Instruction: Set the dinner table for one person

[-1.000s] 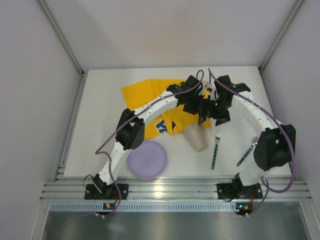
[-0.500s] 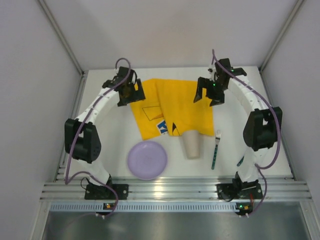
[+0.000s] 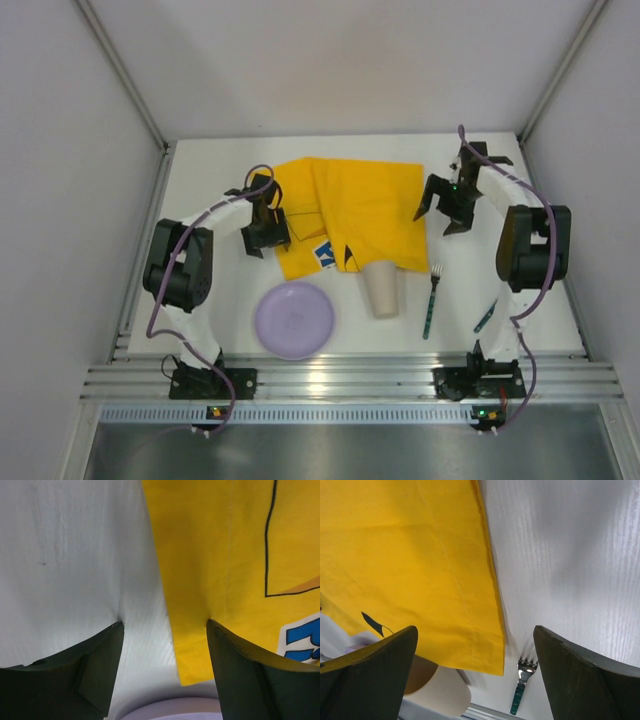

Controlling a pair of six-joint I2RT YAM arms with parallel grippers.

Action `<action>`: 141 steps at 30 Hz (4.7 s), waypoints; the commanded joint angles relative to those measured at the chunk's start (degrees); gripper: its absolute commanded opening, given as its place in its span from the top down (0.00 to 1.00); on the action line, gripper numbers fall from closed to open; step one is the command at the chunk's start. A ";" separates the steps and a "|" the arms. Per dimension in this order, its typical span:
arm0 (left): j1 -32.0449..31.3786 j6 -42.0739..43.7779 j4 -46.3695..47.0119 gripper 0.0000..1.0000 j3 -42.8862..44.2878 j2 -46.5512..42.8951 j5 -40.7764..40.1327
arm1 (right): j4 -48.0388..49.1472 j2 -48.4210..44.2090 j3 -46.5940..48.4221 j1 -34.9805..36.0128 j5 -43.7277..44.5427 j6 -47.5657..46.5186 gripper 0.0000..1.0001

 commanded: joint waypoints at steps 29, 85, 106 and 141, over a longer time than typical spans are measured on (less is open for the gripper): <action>2.16 1.26 1.37 1.00 10.30 11.65 4.86 | 7.84 14.42 4.45 3.07 -5.74 2.83 1.00; 14.20 5.05 -4.96 0.13 -7.01 -22.01 -1.56 | -0.26 -4.82 -4.33 24.33 -20.59 -7.11 0.00; 14.20 5.14 -3.03 0.14 -12.46 -25.09 0.46 | -1.23 -20.73 -22.52 28.47 -22.43 -6.67 0.49; 14.20 9.09 -2.59 0.14 -10.89 -21.50 1.16 | -8.49 -19.61 -2.79 34.89 -14.37 -2.44 1.00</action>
